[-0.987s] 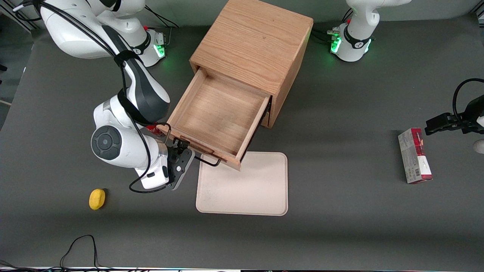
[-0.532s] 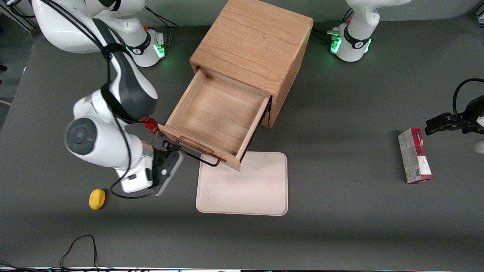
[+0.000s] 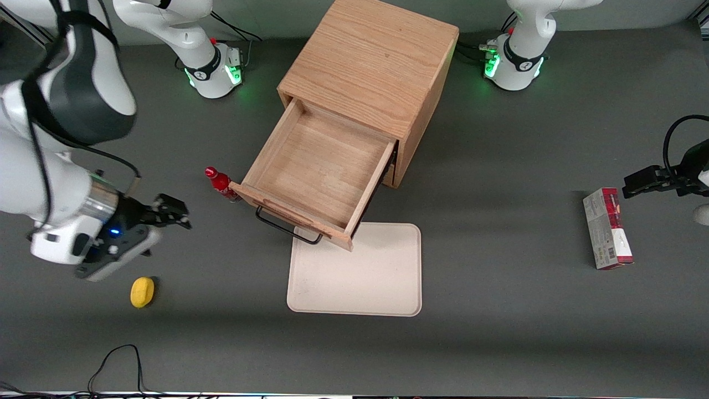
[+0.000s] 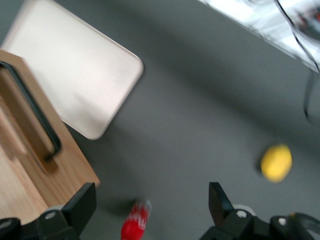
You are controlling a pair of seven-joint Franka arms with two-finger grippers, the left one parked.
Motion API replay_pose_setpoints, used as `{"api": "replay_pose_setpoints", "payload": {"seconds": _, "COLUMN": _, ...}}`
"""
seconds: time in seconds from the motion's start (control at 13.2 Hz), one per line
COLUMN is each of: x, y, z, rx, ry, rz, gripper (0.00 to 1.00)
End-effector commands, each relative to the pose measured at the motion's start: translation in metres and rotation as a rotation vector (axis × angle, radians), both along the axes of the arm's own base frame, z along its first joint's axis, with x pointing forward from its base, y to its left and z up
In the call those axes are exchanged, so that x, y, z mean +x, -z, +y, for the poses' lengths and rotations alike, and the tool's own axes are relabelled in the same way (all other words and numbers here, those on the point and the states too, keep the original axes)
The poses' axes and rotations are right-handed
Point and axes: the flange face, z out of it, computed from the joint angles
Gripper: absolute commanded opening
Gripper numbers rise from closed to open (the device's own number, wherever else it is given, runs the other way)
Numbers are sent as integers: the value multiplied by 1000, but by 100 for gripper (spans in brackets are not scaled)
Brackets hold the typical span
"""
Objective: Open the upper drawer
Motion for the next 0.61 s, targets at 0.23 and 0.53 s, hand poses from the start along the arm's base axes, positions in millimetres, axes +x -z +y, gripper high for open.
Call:
{"api": "replay_pose_setpoints", "payload": {"seconds": 0.23, "x": -113, "y": -31, "z": -67, "rx": -11, "ry": 318, "rz": 38, "gripper": 100}}
{"api": "replay_pose_setpoints", "payload": {"seconds": 0.53, "x": -135, "y": -44, "z": -77, "rx": -98, "ry": 393, "rz": 39, "gripper": 100}}
